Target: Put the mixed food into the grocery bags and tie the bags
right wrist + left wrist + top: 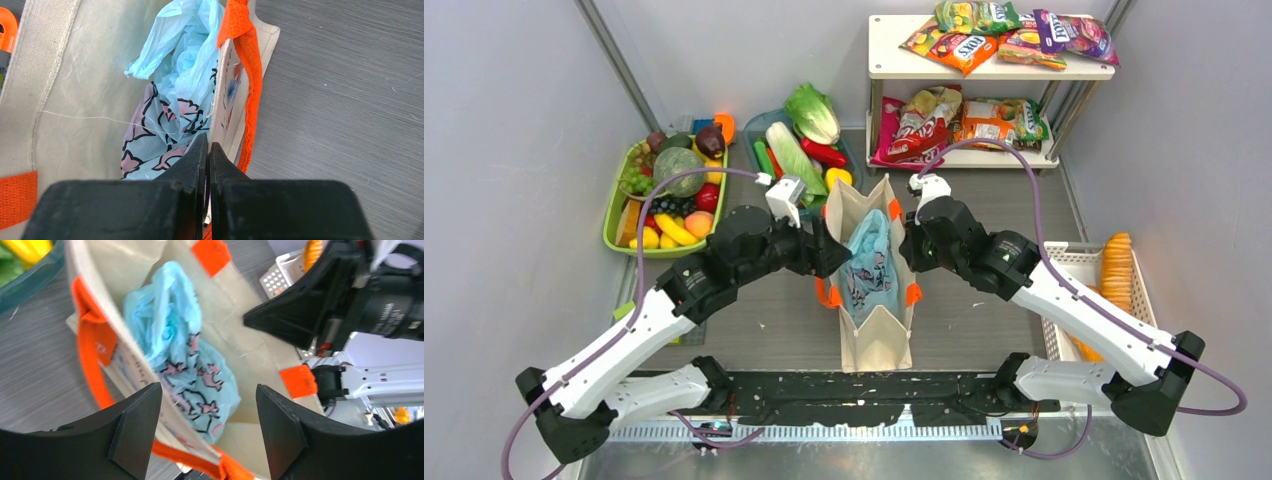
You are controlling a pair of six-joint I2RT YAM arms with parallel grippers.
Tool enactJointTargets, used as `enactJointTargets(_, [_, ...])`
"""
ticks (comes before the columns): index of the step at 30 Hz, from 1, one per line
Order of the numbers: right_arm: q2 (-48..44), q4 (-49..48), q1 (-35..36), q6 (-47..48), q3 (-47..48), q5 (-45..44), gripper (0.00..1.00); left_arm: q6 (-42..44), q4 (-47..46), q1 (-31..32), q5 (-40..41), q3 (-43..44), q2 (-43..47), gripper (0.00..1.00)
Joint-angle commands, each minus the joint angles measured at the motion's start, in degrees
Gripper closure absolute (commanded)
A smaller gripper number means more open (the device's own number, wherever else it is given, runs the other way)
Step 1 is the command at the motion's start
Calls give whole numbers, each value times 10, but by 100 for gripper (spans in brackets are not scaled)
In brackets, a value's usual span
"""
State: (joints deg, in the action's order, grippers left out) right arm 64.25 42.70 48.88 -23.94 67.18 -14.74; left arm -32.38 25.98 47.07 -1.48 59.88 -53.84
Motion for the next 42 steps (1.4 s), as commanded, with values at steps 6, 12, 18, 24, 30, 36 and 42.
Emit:
enactJointTargets(6, [-31,-44,-2,-6,15,20,95,77,-10,92,42,137,-97,34])
enactJointTargets(12, [-61,-75,-2,-25,-16,10,95,93,56,93,141,188,-193,33])
enactJointTargets(18, [-66,-87,-2,-37,-33,18,95,105,92,94,217,242,-263,23])
enactJointTargets(24, [-73,-92,-2,-47,-45,26,95,81,110,94,236,266,-292,1])
enactJointTargets(30, [-85,-95,-2,-53,-54,29,95,118,99,93,206,232,-315,18])
enactJointTargets(36, [-91,-96,-2,-57,-56,32,95,129,126,93,171,263,-376,39])
enactJointTargets(42, [-103,-97,-2,-63,-63,24,95,111,170,93,232,281,-438,70])
